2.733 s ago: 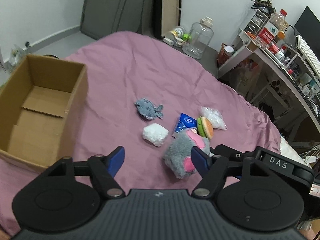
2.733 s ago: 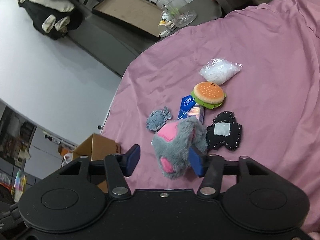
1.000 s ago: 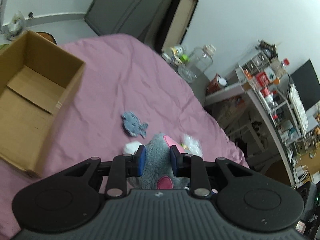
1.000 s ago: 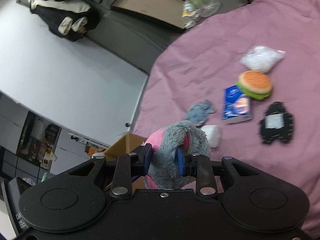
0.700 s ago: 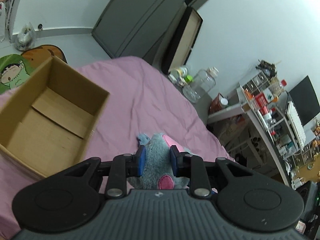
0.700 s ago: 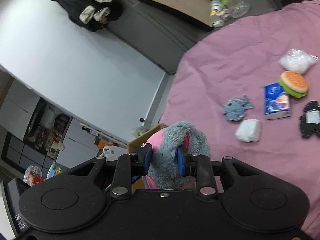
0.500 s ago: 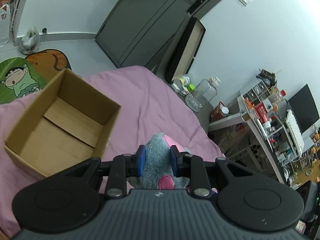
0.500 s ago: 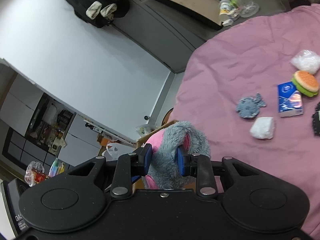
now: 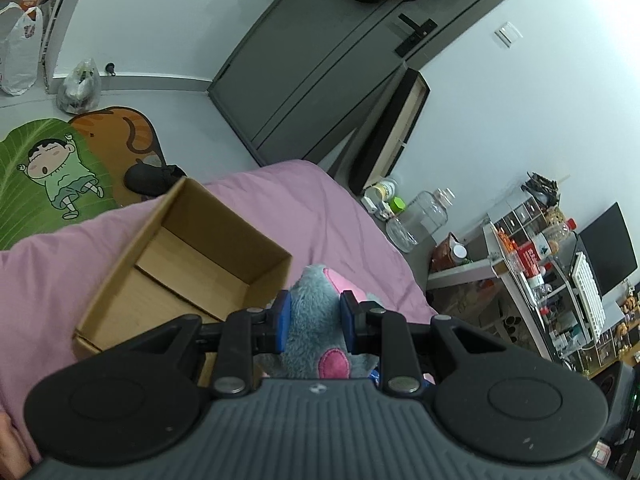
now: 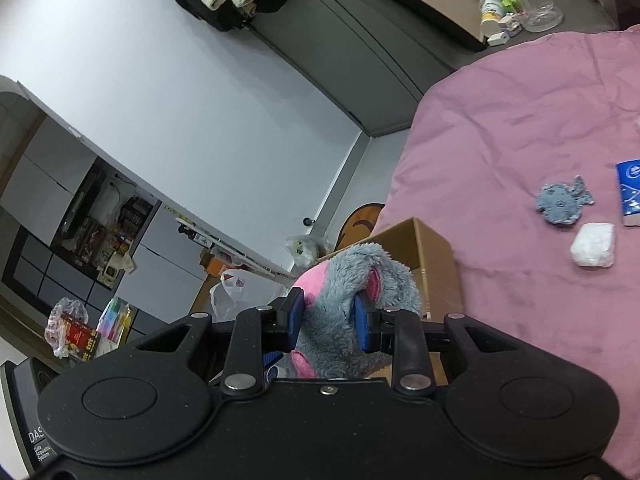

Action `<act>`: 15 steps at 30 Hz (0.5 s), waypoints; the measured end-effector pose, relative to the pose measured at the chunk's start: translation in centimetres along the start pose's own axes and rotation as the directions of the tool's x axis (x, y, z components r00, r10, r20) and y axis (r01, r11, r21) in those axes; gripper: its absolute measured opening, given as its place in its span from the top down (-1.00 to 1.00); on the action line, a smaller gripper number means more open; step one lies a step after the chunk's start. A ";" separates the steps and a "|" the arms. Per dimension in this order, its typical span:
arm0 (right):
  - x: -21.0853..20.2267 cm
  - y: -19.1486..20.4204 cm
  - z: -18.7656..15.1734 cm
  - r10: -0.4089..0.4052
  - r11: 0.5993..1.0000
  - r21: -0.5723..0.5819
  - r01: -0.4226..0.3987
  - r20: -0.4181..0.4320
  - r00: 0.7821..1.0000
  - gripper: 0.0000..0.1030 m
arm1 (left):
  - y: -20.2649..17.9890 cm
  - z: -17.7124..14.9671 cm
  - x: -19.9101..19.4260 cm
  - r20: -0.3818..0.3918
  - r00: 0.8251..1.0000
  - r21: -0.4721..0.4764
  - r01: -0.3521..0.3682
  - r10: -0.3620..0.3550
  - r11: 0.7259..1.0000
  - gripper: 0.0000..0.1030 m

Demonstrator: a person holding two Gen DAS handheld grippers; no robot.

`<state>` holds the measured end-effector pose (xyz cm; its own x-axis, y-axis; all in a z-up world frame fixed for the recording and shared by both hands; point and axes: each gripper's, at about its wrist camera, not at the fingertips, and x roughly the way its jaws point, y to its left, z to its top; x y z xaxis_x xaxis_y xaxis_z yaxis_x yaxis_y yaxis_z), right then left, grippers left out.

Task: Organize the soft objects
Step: 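Carry the grey mouse plush over the cardboard box and lower it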

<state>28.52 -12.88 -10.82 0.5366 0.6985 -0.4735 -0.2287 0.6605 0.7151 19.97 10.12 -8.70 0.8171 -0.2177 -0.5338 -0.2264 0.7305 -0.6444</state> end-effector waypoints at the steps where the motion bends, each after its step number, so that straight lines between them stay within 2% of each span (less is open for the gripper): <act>1: 0.3 0.2 -0.1 0.001 1.000 -0.001 -0.001 -0.004 1.000 0.47 | 0.4 0.3 -0.1 0.002 1.000 -0.002 0.001 -0.001 1.000 0.51; 9: 3.2 1.7 -1.0 0.003 1.000 -0.013 -0.004 -0.031 1.000 0.46 | 3.5 1.7 0.1 0.007 1.000 -0.029 -0.016 0.016 0.999 0.51; 15: 5.6 1.8 -0.9 -0.019 1.000 -0.011 0.018 -0.051 0.999 0.45 | 5.3 2.5 1.6 -0.006 0.999 -0.054 -0.033 0.032 0.998 0.51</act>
<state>30.36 -7.50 -12.66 0.4988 0.6990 -0.5125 -0.2275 0.6761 0.7008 21.43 15.29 -11.57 0.8062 -0.1976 -0.5576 -0.2813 0.7012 -0.6552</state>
